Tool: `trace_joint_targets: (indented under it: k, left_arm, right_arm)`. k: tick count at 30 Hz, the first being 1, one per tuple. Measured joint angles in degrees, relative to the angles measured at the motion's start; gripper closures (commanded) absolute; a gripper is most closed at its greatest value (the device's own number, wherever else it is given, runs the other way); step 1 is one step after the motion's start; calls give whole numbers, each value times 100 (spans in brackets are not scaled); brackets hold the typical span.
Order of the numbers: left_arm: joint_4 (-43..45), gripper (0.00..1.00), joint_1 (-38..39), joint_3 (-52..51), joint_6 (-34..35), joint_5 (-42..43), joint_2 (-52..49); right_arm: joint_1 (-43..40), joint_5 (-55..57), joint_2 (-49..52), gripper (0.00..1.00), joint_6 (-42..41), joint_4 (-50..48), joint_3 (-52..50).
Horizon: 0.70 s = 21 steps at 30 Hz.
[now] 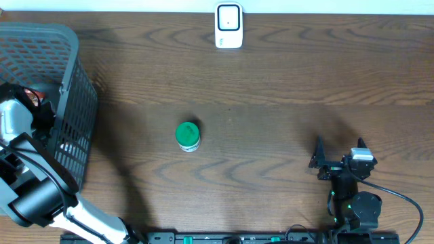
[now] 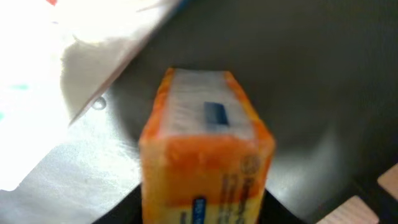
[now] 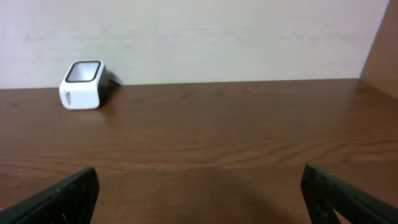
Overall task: Scan the item barcode
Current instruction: 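Reach the left gripper into the basket and grasp the orange box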
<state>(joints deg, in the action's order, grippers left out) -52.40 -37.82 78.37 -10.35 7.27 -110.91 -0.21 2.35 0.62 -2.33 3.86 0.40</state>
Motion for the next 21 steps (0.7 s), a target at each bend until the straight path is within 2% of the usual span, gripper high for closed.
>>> trace_joint_targets:
  k: [10,15,21]
  left_arm:
    - [-90,71,2,111,0,-7,374]
    - [-85,73,0,120,157,-13,1357]
    - [-37,73,-4,240,798,153,2900]
  right_arm:
    - [0,0,0,1,-2,2,0]
    - [0,0,0,1,0,4,0]
    - [0,0,0,1,-2,0,0]
